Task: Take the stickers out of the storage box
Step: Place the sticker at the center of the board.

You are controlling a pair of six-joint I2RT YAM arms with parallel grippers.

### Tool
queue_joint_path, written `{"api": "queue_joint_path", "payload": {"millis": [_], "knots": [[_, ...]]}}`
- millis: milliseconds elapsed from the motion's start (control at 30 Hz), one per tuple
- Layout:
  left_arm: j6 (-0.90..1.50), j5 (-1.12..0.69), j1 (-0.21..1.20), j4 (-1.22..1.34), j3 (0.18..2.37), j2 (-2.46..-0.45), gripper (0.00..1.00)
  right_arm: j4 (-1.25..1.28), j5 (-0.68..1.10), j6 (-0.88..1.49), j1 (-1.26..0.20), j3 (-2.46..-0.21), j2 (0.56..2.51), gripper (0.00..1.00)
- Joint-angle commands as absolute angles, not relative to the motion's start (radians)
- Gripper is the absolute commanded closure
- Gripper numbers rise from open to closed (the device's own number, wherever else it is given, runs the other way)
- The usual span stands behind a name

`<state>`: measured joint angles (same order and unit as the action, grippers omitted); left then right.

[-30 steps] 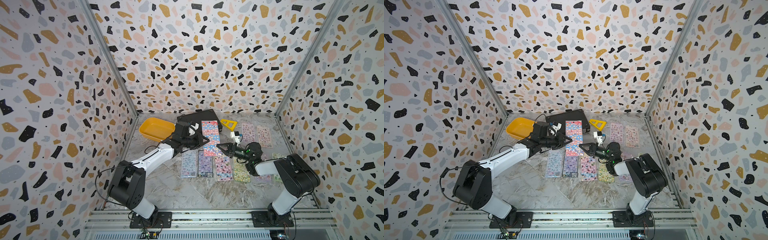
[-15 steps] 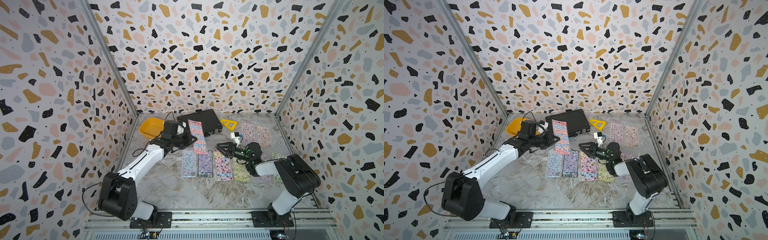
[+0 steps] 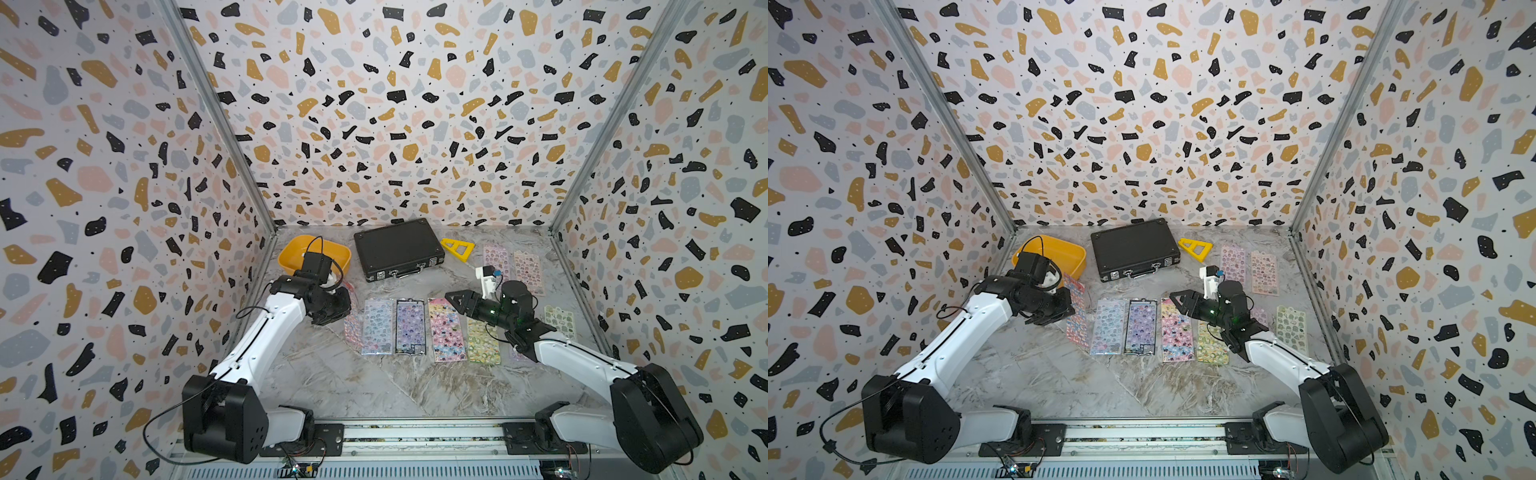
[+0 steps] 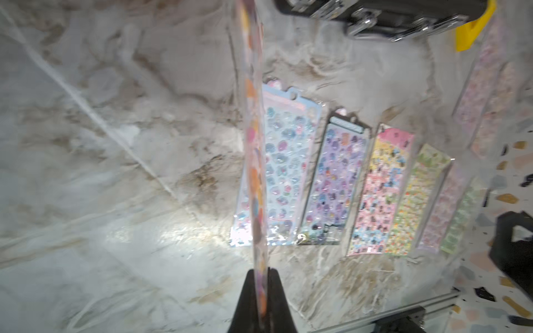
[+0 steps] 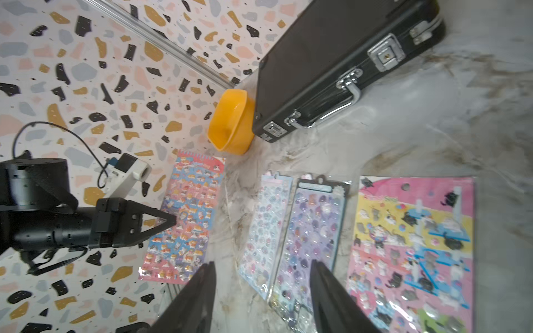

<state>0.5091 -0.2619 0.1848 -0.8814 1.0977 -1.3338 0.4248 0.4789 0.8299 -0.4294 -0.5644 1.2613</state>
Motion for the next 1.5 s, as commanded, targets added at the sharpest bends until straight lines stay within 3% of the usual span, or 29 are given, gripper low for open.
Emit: {"api": "queue_joint_path", "payload": {"millis": [0,267,567,733,867,1067,1233,1467], "knots": [[0.417,-0.149,0.183,-0.963,1.109,-1.404,1.00,0.310,0.411,0.746,-0.433,-0.594,1.259,0.43],[0.348,-0.036,0.172,-0.976,1.159,-1.563,1.00,0.315,0.418,0.721,-0.434,-0.603,1.294,0.44],[0.325,-0.069,0.127,-0.954,1.136,-1.656,1.00,0.337,0.448,0.708,-0.434,-0.611,1.333,0.44],[0.330,-0.019,0.099,-0.960,1.135,-1.685,0.77,0.342,0.454,0.707,-0.434,-0.612,1.336,0.44],[0.339,-0.008,0.094,-0.956,1.134,-1.704,0.68,0.342,0.453,0.704,-0.434,-0.612,1.339,0.44],[0.341,-0.007,0.086,-0.954,1.140,-1.712,0.64,0.339,0.448,0.699,-0.434,-0.612,1.343,0.44],[0.343,0.043,0.086,-0.967,1.155,-1.714,0.42,0.339,0.443,0.697,-0.434,-0.610,1.347,0.44],[0.359,0.117,0.084,-0.956,1.149,-1.639,0.30,0.333,0.423,0.691,-0.434,-0.608,1.347,0.43]]}}
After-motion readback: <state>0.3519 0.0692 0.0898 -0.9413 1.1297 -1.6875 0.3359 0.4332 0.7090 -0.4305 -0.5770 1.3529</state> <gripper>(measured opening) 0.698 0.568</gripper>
